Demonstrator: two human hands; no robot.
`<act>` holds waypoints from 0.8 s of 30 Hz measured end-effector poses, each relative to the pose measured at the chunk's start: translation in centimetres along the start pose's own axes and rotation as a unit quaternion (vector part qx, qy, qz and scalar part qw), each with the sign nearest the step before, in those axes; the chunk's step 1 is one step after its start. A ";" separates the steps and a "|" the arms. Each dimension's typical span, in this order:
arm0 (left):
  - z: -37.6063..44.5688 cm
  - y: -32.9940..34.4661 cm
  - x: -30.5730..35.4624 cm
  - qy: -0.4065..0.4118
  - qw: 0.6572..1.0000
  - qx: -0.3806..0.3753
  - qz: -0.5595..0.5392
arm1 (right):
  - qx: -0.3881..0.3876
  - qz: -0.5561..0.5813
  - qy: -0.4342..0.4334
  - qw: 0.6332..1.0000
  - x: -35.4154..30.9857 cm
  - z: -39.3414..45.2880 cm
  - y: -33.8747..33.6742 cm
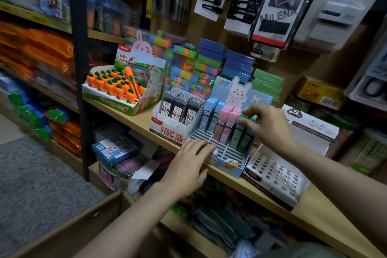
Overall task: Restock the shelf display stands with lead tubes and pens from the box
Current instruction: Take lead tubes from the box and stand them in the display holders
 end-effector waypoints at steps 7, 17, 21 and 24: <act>-0.1 -0.1 0.0 0.000 1.000 -0.004 -0.006 | 0.022 -0.052 -0.015 0.998 -0.3 -1.4 0.1; -0.2 -0.2 0.0 0.003 1.000 -0.008 -0.011 | -0.011 -0.167 -0.127 0.978 2.2 -2.1 -2.1; -0.1 -0.3 0.2 0.001 1.000 -0.016 -0.012 | -0.016 -0.176 -0.128 0.976 2.1 -3.0 -2.1; -0.3 -1.1 0.6 0.022 0.999 0.000 -0.047 | 0.007 -0.116 -0.095 0.989 0.7 -2.9 -2.6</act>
Point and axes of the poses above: each hand's wrist, its own z-axis towards the middle knuckle, its own y-axis out of the palm, x = y × z, the point moved 2 cm from there along z, towards the middle knuckle, and after that the axes turned 14 degrees about x, right-handed, at the moved point
